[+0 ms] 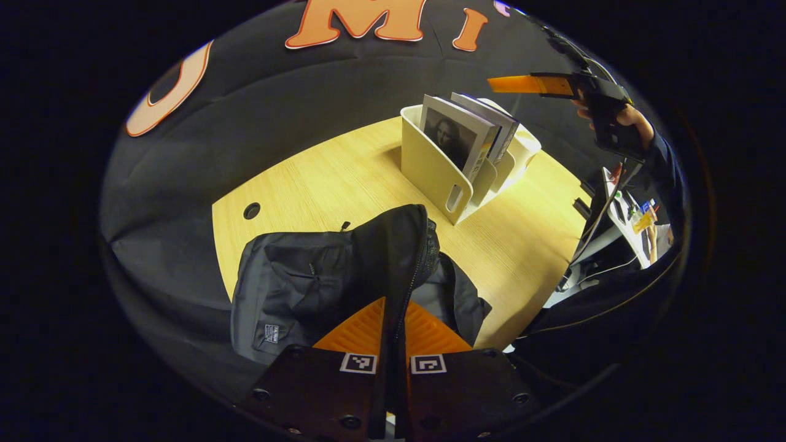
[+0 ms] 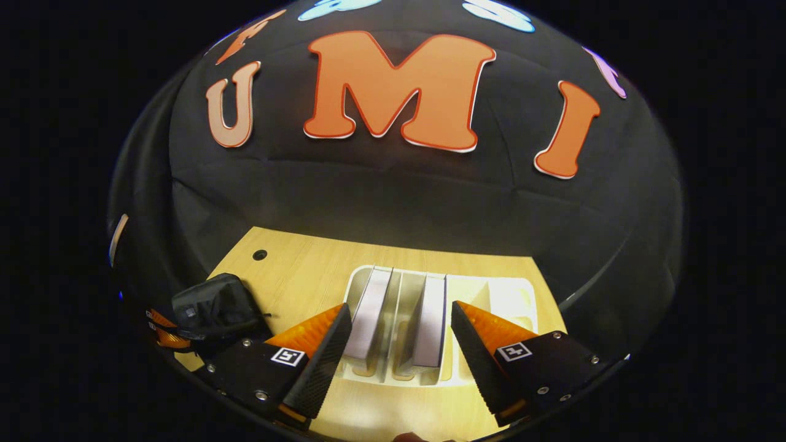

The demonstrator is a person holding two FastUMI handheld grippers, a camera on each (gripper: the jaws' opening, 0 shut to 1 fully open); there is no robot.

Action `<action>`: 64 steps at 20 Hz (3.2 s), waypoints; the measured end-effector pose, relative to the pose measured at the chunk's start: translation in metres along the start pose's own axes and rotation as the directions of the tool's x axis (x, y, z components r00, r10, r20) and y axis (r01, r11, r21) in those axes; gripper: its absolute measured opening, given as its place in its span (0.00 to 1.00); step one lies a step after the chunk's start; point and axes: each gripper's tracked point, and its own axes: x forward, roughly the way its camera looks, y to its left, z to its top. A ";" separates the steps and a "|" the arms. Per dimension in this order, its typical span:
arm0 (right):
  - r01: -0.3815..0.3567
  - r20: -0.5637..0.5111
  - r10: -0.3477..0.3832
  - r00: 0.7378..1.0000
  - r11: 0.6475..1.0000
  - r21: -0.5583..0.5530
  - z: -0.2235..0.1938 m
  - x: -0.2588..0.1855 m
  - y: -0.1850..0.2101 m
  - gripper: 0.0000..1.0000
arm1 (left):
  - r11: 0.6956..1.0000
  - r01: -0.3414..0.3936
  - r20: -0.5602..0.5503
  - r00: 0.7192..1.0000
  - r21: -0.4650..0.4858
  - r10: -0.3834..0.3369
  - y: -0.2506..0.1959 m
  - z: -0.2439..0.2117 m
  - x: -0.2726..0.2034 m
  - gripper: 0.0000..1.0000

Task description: Open the schoolbag, grab two books from the bookshelf and put them into the schoolbag.

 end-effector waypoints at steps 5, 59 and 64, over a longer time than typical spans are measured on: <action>-0.027 -0.110 0.029 0.994 0.999 0.019 0.009 0.029 0.009 0.98 | 0.999 0.037 -0.047 0.998 0.002 -0.037 0.015 0.012 -0.012 0.06; -0.100 -0.301 0.313 0.901 0.824 0.558 -0.142 -0.159 0.067 0.30 | 0.981 0.109 -0.118 0.989 0.160 -0.091 0.030 0.027 -0.006 0.05; -0.156 -0.251 0.362 0.898 0.795 0.587 -0.157 -0.149 0.100 0.30 | 0.983 0.089 -0.118 0.991 0.161 -0.070 0.029 0.030 -0.008 0.05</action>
